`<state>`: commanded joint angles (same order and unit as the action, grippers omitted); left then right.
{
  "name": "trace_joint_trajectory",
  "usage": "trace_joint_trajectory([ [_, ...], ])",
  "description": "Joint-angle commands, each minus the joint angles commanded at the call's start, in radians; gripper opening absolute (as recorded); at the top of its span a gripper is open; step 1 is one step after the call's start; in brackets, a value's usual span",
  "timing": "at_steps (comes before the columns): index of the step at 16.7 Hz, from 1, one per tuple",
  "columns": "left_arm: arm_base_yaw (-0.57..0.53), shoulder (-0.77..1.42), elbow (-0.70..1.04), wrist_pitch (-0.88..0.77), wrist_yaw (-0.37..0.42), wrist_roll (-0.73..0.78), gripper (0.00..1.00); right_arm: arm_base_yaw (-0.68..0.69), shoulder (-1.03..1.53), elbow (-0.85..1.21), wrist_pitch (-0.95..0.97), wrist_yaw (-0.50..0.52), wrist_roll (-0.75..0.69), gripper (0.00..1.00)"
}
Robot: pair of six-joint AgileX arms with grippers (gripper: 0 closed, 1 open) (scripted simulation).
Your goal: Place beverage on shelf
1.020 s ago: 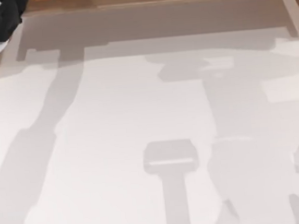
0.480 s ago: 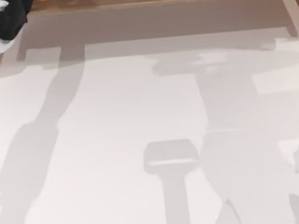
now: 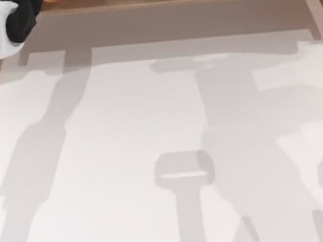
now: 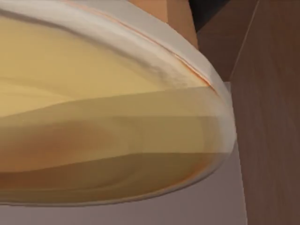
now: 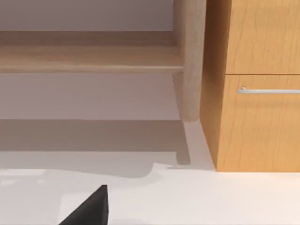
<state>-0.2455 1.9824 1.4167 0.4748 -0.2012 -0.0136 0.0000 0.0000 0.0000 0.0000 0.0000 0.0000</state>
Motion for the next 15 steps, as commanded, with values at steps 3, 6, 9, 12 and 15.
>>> trace_joint_trajectory([
  [3,0.001,0.002,0.001,0.001,0.001,0.000,0.00,0.000,0.000,0.000,0.000,0.000,0.000,1.00],
  [6,0.001,0.002,0.001,0.001,0.001,0.000,0.15,0.000,0.000,0.000,0.000,0.000,0.000,1.00],
  [9,0.001,0.002,0.001,0.001,0.001,0.000,0.38,0.000,0.000,0.000,0.000,0.000,0.000,1.00],
  [12,0.001,0.002,0.001,0.001,0.001,0.000,0.60,0.000,0.000,0.000,0.000,0.000,0.000,1.00],
  [15,0.001,0.002,0.001,0.001,0.001,0.000,0.83,0.000,0.000,0.000,0.000,0.000,0.000,1.00],
])
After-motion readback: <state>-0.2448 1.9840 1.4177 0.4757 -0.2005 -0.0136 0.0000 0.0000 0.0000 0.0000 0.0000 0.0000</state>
